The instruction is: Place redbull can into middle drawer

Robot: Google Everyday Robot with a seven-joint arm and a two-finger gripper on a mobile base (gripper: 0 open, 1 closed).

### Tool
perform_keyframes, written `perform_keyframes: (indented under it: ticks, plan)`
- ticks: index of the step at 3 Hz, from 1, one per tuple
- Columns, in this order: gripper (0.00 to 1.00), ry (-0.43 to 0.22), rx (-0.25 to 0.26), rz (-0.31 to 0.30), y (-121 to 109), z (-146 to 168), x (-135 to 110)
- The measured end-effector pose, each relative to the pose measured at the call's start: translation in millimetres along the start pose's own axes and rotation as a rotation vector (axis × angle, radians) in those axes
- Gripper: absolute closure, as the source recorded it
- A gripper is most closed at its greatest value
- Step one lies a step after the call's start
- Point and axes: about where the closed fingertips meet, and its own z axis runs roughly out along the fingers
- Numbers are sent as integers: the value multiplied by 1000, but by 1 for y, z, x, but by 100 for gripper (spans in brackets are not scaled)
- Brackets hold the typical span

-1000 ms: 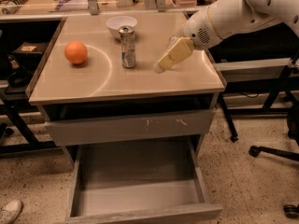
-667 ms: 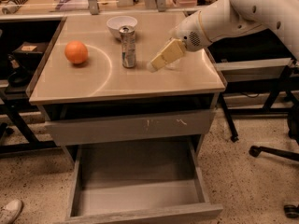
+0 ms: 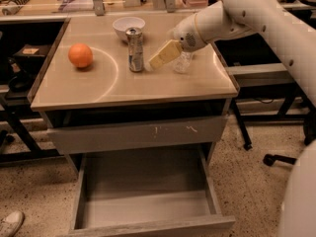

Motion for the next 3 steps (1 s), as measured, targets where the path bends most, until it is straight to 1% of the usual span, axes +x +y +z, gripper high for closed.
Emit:
perform_keyframes:
  ticks: [2,3]
  plan:
    - [0,-13,-41,-16,-26,37,-15]
    - [0,-16,-60,-11,-36,52,-18]
